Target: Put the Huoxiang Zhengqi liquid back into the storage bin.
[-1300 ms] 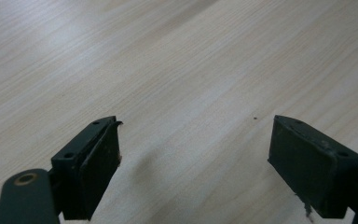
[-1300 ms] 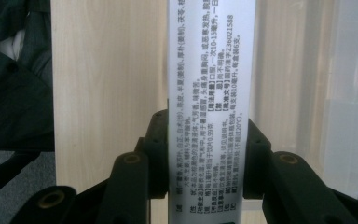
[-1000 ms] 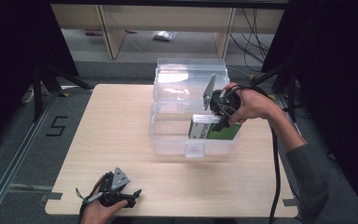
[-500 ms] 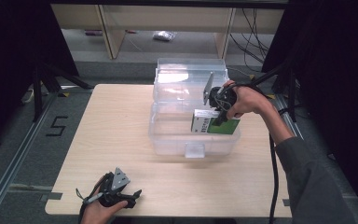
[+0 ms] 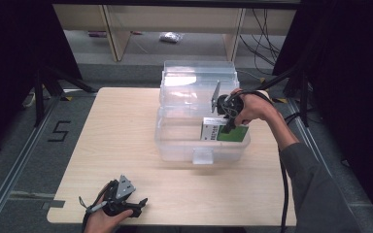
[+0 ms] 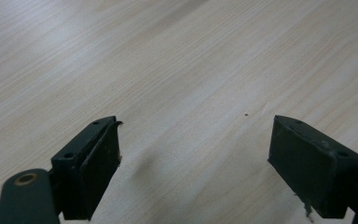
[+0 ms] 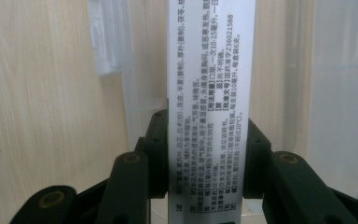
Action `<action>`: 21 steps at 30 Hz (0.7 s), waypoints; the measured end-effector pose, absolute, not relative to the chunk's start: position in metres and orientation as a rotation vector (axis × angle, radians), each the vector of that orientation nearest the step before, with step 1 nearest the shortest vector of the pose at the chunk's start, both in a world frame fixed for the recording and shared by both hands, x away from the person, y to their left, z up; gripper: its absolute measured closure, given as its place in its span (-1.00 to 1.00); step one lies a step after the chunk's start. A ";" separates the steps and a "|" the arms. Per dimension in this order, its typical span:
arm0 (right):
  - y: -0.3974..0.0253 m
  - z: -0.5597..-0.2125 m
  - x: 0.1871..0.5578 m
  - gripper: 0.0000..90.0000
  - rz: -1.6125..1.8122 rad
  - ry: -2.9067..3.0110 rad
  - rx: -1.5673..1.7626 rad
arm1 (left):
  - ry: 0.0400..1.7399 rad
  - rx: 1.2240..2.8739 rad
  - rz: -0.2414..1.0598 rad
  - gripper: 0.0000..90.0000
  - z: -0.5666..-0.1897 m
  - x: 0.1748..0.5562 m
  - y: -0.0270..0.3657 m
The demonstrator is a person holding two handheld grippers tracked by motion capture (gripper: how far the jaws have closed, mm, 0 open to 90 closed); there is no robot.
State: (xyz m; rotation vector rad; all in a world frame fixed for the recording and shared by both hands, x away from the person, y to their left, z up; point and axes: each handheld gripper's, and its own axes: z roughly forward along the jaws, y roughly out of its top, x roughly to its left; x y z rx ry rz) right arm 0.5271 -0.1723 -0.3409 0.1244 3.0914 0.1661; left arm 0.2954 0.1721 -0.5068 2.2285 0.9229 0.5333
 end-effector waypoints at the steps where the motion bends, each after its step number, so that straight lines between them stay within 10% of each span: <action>1: -0.172 -0.341 0.527 0.42 0.166 3.091 0.124 | 0.923 2.228 0.533 -0.65 -0.507 0.295 0.172; 21: -0.184 -0.381 0.533 0.42 0.149 3.119 0.126 | 0.914 2.228 0.552 -0.65 -0.506 0.297 0.174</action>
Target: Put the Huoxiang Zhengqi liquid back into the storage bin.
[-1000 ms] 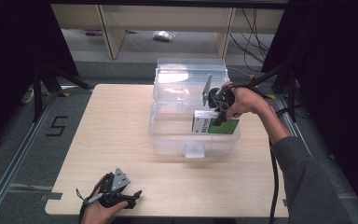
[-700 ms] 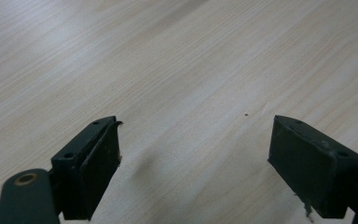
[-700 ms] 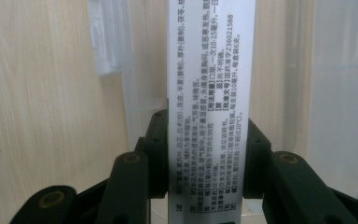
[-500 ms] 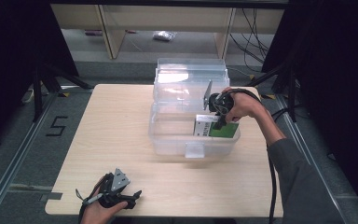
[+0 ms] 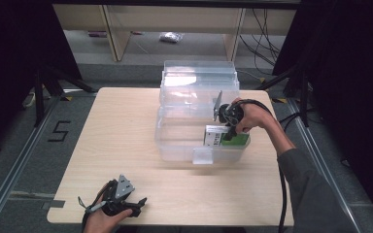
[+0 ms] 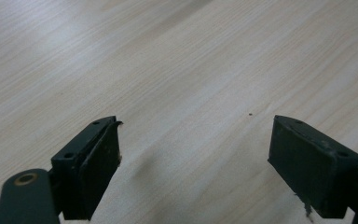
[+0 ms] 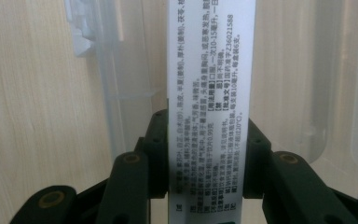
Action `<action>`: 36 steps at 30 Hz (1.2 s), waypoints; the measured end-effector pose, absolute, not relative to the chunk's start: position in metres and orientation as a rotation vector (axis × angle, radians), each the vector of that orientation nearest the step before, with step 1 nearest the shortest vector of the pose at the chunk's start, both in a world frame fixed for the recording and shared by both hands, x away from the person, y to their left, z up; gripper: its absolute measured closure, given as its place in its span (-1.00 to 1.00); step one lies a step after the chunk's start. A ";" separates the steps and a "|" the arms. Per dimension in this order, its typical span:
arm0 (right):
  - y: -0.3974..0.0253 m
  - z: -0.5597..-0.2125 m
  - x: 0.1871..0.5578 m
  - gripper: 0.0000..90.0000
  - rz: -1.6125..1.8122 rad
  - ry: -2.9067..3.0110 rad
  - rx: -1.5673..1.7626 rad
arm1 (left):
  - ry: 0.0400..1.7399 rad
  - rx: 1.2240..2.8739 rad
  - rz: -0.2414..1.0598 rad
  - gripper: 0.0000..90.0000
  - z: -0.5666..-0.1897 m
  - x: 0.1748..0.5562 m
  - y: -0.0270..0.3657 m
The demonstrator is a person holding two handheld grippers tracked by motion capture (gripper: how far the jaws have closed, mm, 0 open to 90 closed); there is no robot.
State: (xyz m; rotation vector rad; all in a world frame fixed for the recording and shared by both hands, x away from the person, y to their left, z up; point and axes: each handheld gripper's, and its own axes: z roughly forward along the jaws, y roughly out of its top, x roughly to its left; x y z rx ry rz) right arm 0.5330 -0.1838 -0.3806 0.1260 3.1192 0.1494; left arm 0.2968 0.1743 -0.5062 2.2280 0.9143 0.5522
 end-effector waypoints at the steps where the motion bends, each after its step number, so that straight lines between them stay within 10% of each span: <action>1: -0.185 -0.382 0.534 0.42 0.131 3.113 0.109 | 0.923 2.224 0.543 -0.65 -0.507 0.296 0.174; 22: -0.183 -0.400 0.533 0.39 0.047 3.135 0.070 | 0.931 2.232 0.536 -0.65 -0.506 0.296 0.175; 36: -0.197 -0.350 0.522 0.26 0.281 3.061 0.209 | 0.942 2.216 0.533 -0.65 -0.507 0.296 0.175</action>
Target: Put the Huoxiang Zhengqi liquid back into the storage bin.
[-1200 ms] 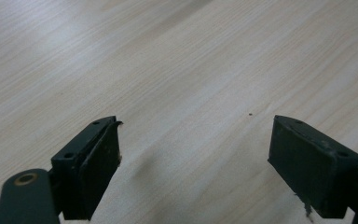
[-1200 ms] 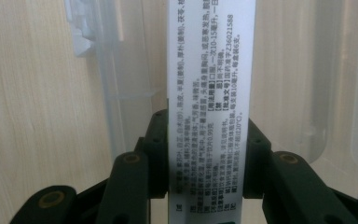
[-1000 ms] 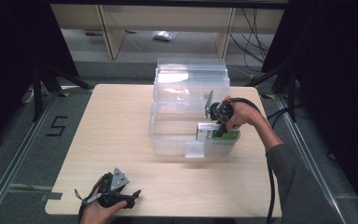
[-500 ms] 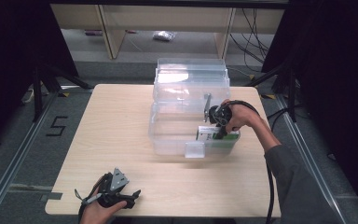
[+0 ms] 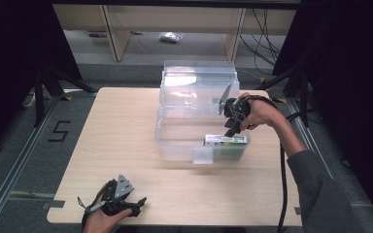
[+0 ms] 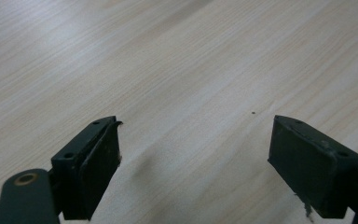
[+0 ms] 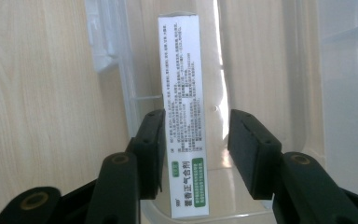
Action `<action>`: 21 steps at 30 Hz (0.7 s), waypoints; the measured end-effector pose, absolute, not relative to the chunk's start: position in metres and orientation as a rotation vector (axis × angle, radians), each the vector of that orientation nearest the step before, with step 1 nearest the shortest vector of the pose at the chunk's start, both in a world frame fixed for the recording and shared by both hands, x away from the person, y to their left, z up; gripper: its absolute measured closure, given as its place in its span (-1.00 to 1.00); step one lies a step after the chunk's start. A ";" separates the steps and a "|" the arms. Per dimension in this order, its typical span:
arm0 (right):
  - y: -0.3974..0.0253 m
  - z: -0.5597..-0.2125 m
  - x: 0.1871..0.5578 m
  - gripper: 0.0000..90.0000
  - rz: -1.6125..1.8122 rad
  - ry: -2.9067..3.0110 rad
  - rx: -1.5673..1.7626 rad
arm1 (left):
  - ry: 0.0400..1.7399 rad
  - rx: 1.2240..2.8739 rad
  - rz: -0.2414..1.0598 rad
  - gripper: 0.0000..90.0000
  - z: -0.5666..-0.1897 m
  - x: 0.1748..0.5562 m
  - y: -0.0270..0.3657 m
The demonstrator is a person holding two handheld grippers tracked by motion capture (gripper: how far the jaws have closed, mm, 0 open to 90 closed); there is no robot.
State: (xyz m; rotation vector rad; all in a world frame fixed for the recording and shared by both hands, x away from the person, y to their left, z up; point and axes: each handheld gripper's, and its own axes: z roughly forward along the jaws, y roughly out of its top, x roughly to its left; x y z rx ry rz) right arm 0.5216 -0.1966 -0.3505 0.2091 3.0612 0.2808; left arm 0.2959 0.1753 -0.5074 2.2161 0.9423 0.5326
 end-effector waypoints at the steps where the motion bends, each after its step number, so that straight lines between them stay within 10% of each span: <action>1: -0.198 -0.349 0.521 0.25 0.288 3.053 0.208 | 0.939 2.221 0.531 -0.65 -0.507 0.296 0.176; 21: -0.203 -0.343 0.513 0.17 0.396 3.007 0.281 | 0.938 2.213 0.554 -0.65 -0.507 0.297 0.176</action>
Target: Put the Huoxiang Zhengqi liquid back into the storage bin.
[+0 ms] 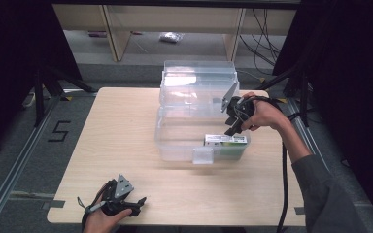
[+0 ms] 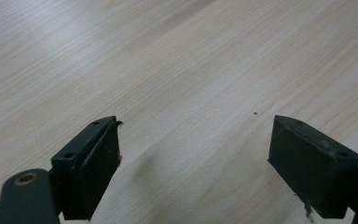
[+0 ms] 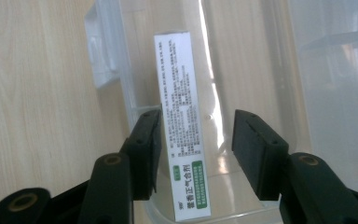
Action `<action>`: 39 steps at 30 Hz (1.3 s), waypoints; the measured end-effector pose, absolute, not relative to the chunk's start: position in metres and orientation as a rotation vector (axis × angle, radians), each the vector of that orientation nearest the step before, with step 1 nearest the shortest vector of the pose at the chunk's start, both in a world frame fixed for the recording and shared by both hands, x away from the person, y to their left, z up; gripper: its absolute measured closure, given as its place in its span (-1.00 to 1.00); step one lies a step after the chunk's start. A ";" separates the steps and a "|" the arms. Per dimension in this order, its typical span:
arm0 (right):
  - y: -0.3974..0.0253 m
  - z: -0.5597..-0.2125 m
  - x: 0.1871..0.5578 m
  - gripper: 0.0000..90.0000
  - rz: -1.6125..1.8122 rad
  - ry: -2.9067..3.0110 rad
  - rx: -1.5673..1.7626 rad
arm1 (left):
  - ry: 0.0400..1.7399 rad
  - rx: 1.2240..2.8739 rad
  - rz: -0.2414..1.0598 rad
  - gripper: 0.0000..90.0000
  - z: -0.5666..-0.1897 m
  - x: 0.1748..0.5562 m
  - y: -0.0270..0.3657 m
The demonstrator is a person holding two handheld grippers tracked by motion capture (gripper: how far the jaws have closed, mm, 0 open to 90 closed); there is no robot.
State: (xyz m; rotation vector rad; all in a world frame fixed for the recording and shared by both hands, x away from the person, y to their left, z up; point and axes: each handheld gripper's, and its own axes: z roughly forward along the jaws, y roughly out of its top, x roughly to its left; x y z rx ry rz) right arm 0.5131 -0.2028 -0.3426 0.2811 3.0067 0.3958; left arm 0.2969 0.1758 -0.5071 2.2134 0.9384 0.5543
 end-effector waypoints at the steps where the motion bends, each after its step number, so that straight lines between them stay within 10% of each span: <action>1: -0.203 -0.341 0.511 0.13 0.408 2.997 0.326 | 0.927 2.219 0.560 -0.65 -0.507 0.297 0.176; 39: -0.218 -0.344 0.461 -0.45 0.967 2.639 0.859 | 0.958 2.214 0.549 -0.65 -0.507 0.296 0.177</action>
